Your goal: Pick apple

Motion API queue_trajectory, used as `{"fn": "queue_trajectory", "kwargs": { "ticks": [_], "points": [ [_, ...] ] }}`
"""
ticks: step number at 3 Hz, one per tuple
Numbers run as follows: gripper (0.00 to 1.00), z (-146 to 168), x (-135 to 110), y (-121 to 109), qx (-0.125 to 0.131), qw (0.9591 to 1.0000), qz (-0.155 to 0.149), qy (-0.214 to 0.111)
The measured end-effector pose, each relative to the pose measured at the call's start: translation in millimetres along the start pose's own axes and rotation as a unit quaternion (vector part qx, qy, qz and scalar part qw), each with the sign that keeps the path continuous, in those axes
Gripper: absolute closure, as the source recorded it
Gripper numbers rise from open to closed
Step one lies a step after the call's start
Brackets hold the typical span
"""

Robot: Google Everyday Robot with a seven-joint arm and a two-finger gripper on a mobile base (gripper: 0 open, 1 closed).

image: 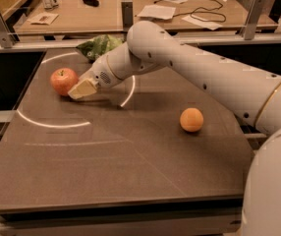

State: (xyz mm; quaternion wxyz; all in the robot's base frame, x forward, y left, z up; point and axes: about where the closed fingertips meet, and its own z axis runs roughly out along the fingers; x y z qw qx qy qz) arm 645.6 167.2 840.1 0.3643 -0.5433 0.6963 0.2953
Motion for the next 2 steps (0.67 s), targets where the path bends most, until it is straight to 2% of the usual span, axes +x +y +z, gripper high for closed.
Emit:
{"fn": "queue_trajectory", "kwargs": {
  "ticks": [1,2],
  "points": [
    [0.62,-7.7,0.2,-0.4,-0.005,0.9998,0.012,0.014],
    [0.40,-5.8,0.8,1.0,-0.007,0.9998,0.012,0.015]
  ]
}}
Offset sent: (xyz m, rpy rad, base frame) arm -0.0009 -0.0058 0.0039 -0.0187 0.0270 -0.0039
